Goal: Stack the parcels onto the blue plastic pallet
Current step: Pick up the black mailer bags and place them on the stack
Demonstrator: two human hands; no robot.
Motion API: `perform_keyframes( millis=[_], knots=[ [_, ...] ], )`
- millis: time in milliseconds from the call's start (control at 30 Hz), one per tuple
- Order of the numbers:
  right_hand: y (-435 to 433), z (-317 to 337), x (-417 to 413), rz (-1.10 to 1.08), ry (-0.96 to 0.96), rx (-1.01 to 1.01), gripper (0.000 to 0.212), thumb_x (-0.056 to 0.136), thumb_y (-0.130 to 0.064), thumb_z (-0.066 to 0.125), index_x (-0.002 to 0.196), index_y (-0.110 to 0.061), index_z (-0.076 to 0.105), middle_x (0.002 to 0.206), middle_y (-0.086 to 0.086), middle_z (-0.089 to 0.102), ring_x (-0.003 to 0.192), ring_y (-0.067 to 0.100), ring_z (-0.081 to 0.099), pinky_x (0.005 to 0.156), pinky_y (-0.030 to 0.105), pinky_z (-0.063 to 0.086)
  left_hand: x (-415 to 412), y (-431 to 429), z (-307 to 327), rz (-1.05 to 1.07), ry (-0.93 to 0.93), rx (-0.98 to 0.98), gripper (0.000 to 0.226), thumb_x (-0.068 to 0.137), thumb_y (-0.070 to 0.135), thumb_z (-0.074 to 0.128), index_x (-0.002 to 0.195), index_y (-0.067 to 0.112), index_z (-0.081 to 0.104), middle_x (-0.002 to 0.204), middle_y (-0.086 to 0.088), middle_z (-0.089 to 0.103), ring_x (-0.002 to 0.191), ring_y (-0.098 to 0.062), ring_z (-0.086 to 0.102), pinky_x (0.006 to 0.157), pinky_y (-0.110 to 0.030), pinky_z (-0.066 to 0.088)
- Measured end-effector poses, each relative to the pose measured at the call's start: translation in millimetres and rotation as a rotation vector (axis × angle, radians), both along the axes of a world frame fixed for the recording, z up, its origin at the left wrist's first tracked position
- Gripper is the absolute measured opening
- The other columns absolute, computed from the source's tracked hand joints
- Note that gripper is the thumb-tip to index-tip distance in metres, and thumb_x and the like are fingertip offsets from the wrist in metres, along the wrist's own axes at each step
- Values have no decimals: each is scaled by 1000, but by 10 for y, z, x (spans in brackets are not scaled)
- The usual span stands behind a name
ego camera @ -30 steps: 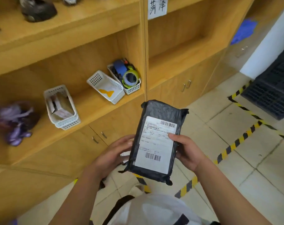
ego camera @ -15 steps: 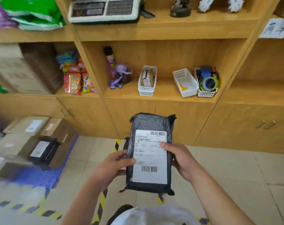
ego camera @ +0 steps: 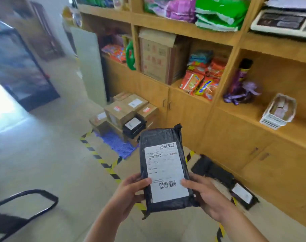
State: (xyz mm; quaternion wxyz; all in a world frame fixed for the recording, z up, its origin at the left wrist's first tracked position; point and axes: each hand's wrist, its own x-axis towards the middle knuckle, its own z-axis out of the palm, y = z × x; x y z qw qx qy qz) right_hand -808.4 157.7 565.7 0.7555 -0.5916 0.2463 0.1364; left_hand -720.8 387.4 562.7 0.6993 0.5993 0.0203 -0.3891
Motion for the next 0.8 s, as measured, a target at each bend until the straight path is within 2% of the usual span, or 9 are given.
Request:
perform_keyframes(
  millis=[67, 167, 300, 400, 500, 600, 667, 800],
  knots=[
    [306, -24, 202, 62, 27, -13, 48, 75, -34, 80, 120, -20, 71, 116, 7, 74, 112, 37, 67, 87, 55, 48, 56, 361, -47, 64, 32, 3, 49, 77, 18, 72, 124, 6, 65, 122, -13, 69, 114, -32, 65, 100, -56, 49],
    [665, -42, 544, 137, 74, -15, 36, 81, -33, 79, 115, -22, 74, 115, 6, 75, 117, 40, 62, 84, 45, 43, 184, 799, -129, 145, 67, 0, 51, 77, 19, 74, 124, 4, 64, 122, -14, 69, 114, -34, 65, 97, -58, 50],
    [1042, -117, 1078, 220, 112, -10, 30, 85, -30, 72, 114, -21, 74, 113, 5, 75, 112, 36, 65, 82, 43, 43, 557, 1204, -232, 213, 95, 12, 50, 79, 19, 76, 124, 3, 63, 120, -15, 70, 112, -33, 66, 92, -52, 54],
    [1303, -231, 1581, 244, 127, 11, 32, 86, -26, 71, 116, -17, 73, 113, 7, 75, 111, 33, 66, 83, 42, 46, 1002, 1460, -311, 251, 115, 56, 40, 86, 14, 71, 124, 3, 62, 118, -14, 71, 111, -33, 67, 95, -55, 52],
    [1536, -358, 2175, 260, 125, 32, 30, 87, -24, 70, 117, -16, 72, 113, 8, 75, 111, 33, 66, 85, 42, 43, 1558, 1674, -371, 293, 143, 86, 34, 90, 11, 64, 123, 2, 62, 117, -16, 71, 111, -34, 67, 94, -53, 53],
    [1722, -383, 2814, 294, 147, 41, 27, 89, -23, 69, 116, -16, 71, 110, 7, 76, 101, 27, 68, 75, 34, 47, 2099, 1864, -383, 331, 208, 93, 35, 91, 12, 62, 124, 2, 61, 117, -18, 70, 112, -35, 66, 92, -51, 54],
    [1842, -368, 3181, 299, 157, 67, 26, 89, -21, 69, 115, -14, 71, 110, 8, 76, 98, 24, 69, 75, 33, 47, 2419, 1997, -361, 355, 237, 92, 37, 90, 13, 63, 125, 2, 61, 118, -19, 70, 112, -36, 65, 92, -52, 53],
    [2043, -338, 3889, 339, 146, 87, 26, 90, -18, 69, 115, -12, 71, 111, 7, 76, 93, 18, 70, 69, 29, 52, 3056, 2219, -338, 387, 205, 88, 39, 88, 14, 63, 125, 2, 61, 119, -18, 70, 110, -34, 66, 84, -46, 57]
  ],
)
